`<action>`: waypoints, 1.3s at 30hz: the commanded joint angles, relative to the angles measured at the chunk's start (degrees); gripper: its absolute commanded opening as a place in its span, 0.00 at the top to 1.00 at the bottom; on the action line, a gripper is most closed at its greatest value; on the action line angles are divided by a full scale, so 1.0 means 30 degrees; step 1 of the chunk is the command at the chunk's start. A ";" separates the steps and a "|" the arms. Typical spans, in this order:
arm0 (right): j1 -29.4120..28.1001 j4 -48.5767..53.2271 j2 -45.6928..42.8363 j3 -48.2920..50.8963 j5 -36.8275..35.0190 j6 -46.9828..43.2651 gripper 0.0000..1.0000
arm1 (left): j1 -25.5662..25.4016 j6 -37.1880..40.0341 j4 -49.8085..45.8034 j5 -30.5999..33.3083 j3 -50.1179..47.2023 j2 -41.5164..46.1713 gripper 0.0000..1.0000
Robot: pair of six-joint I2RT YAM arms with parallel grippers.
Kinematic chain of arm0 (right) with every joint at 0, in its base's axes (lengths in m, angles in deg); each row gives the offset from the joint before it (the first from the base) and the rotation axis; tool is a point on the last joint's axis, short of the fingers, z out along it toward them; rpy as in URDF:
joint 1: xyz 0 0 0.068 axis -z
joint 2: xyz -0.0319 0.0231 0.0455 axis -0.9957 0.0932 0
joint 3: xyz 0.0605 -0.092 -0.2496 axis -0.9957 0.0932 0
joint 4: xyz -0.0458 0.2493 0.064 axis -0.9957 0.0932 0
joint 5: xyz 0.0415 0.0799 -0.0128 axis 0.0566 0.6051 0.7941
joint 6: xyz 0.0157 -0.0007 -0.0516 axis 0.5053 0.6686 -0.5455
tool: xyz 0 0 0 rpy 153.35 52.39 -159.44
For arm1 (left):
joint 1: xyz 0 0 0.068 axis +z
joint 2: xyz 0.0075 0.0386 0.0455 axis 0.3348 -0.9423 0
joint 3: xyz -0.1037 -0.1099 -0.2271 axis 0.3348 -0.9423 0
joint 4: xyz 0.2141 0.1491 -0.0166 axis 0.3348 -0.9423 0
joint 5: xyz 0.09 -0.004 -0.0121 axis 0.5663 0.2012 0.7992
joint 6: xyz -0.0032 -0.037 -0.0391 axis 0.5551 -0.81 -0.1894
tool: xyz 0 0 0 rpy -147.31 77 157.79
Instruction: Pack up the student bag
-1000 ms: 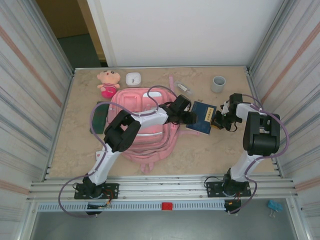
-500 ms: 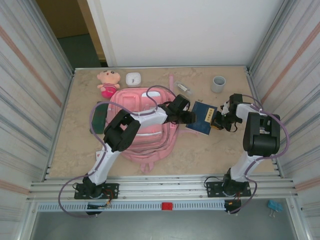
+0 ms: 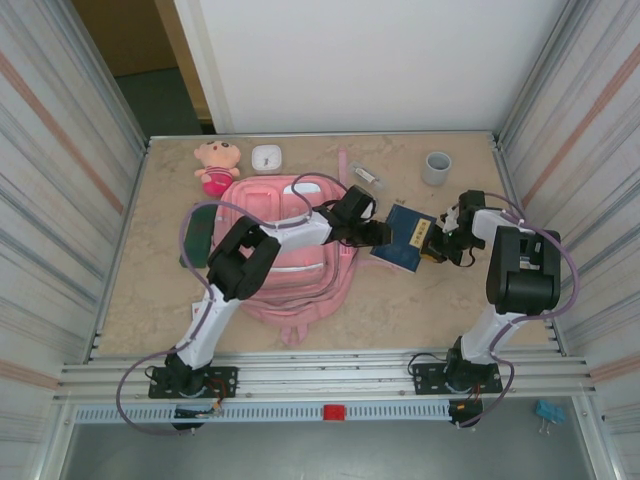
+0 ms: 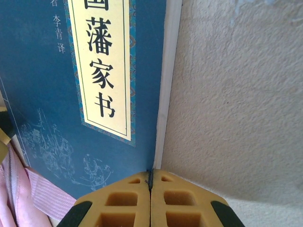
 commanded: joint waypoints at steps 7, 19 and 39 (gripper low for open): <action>-0.0094 -0.0230 -0.0083 0.0534 0.1285 0.0382 0.93 | -0.0539 -0.2736 0.5094 -0.5223 -0.2524 0.2664 0.50; -0.0848 -0.0776 -0.0131 0.1084 0.1670 0.0778 0.93 | -0.0521 -0.3986 0.7615 -0.5279 -0.4070 0.2892 0.50; -0.1138 -0.1065 -0.2645 0.1444 0.1454 0.1258 0.69 | -0.0488 -0.0907 0.3701 -0.0850 -0.5148 0.5062 0.92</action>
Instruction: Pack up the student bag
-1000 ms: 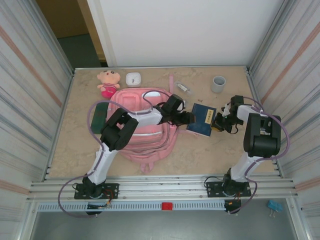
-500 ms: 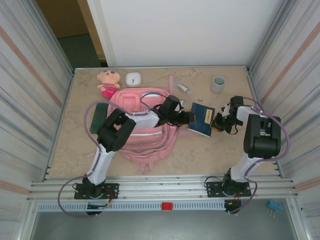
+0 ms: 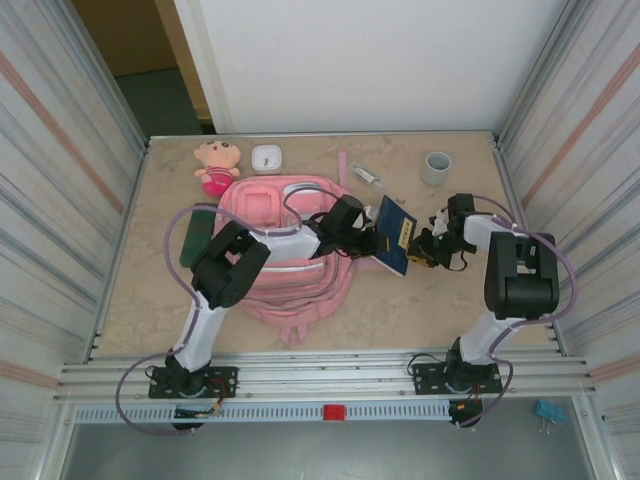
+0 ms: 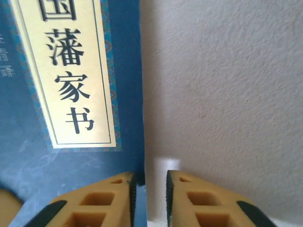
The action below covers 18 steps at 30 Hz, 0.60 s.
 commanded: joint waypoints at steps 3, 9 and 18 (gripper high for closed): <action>0.0471 -0.0188 -0.3409 0.0430 0.0850 0.0480 0.57 | -0.0096 0.2675 -0.0581 0.2000 -0.0931 0.3181 0.97; 0.1048 -0.0795 -0.8317 0.1039 0.1669 0.0456 0.45 | -0.0021 0.4462 0.3324 0.1652 -0.4323 0.6543 0.99; 0.0992 -0.4124 -1.8160 0.3640 0.3949 0.2461 0.38 | 0.0205 0.6105 1.1248 -0.0318 -1.0971 1.2584 1.00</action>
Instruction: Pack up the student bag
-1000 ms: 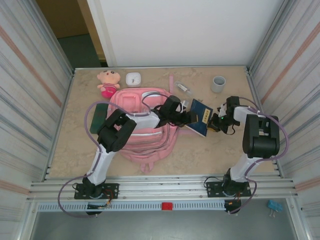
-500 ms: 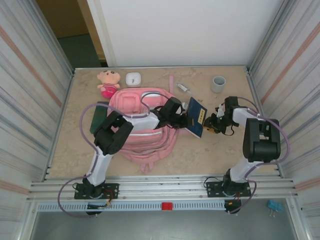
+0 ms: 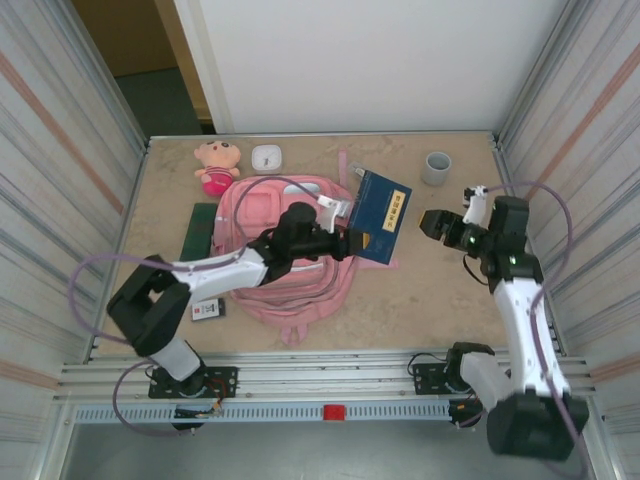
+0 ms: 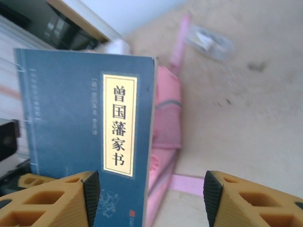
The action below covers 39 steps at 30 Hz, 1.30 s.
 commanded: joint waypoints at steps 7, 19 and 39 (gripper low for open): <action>-0.1371 -0.8223 -0.8116 0.5452 0.2819 0.7026 0.17 | 0.0185 -0.0871 0.8524 -0.2928 -0.3766 0.4008 1.00; -0.6010 -0.8978 -0.6082 0.4327 0.3348 0.6314 0.02 | 0.0104 -0.3638 1.1984 -0.4699 -0.4205 0.4089 0.97; -0.6673 -0.3014 -0.6876 0.2107 0.2601 -0.3111 1.00 | 0.0508 0.6084 -0.1750 -0.0140 -0.4415 1.0021 0.44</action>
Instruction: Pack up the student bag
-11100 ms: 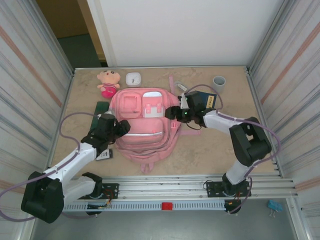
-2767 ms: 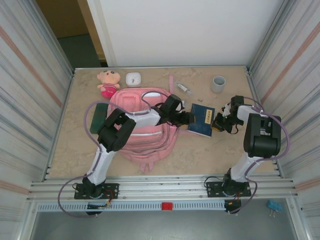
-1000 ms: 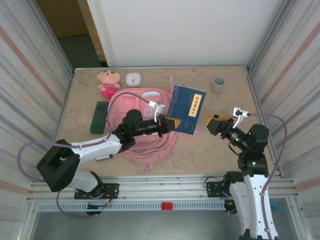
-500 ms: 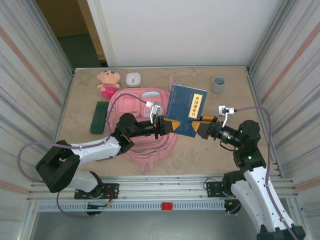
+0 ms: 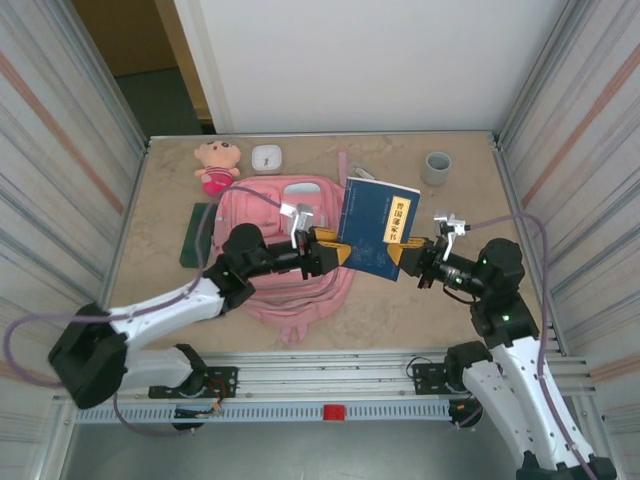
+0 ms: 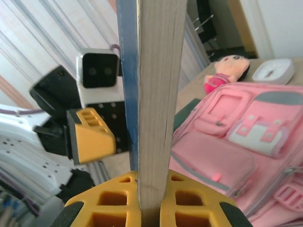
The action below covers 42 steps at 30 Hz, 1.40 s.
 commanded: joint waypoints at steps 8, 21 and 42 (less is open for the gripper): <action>-0.1942 0.7044 0.0476 -0.2495 -0.2421 -1.3152 1.00 | -0.0019 1.7224 -1.8074 0.3839 0.2658 0.7189 0.29; -1.0218 1.1223 0.5825 -0.4522 -1.1081 -2.1113 1.00 | -0.0126 2.0126 -2.1199 0.3603 0.3184 0.7077 0.17; -1.0059 0.8974 0.8192 -0.6110 -0.7784 -2.0189 0.79 | -0.0808 1.7988 -1.5253 0.1456 0.0184 0.6280 1.00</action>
